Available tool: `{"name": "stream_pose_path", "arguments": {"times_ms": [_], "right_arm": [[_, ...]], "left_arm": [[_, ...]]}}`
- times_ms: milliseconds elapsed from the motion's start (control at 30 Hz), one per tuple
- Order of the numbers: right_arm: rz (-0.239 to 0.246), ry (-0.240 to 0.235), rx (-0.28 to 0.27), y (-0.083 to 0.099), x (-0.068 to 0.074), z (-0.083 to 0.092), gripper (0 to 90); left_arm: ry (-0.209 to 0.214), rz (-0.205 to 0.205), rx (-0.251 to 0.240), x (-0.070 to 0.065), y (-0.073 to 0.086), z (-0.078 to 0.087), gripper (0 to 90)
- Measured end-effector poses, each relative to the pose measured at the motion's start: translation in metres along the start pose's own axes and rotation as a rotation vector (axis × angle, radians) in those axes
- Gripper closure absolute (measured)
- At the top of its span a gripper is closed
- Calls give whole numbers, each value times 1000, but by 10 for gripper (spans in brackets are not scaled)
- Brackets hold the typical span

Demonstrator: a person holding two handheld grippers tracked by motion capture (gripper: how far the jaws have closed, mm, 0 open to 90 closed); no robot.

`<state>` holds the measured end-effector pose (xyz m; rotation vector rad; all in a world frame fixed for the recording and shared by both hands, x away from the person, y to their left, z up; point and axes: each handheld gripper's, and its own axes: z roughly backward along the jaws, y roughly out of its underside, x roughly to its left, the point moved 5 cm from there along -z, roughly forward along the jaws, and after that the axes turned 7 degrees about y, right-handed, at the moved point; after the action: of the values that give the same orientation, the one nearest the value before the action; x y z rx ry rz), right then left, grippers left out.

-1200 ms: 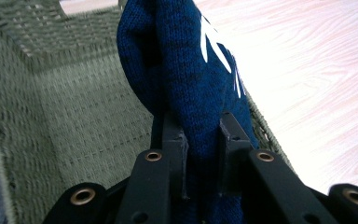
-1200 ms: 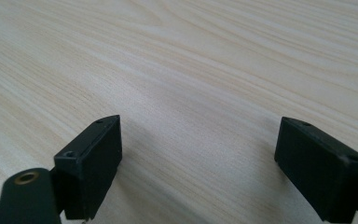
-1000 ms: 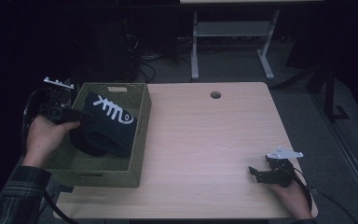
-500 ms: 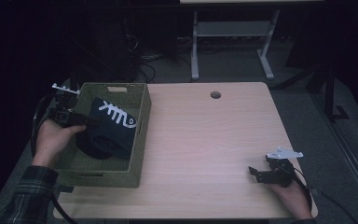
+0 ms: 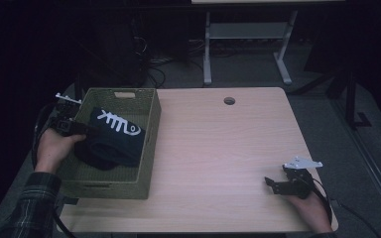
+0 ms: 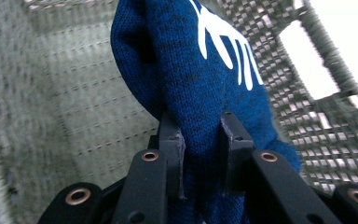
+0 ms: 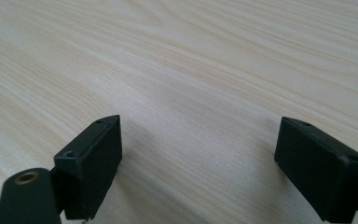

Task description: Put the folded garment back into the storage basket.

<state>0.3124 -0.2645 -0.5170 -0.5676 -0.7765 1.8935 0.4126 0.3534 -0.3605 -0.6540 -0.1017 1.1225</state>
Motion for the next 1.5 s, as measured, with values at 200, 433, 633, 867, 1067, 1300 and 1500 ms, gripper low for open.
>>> {"name": "stream_pose_path", "arguments": {"times_ms": [200, 433, 633, 867, 1067, 1300, 1500], "right_arm": [[0, 0, 0, 0, 0, 0, 144], [1, -1, 0, 0, 0, 0, 145], [1, 0, 1, 0, 0, 0, 144], [1, 0, 2, 0, 0, 0, 145], [1, 0, 1, 0, 0, 0, 144], [1, 0, 2, 0, 0, 0, 145], [2, 0, 1, 0, 0, 0, 145]], "left_arm": [[-46, 6, 19, 13, 5, -5, 722], [-101, 5, 36, 20, 9, -10, 667], [-156, -2, 39, 25, 11, -8, 586], [-183, 2, 15, 25, 11, 0, 519], [-174, -6, -13, 12, 8, 0, 426], [-103, -25, -67, -12, 3, -3, 346], [-53, -58, -84, -36, -2, -8, 305]]}}
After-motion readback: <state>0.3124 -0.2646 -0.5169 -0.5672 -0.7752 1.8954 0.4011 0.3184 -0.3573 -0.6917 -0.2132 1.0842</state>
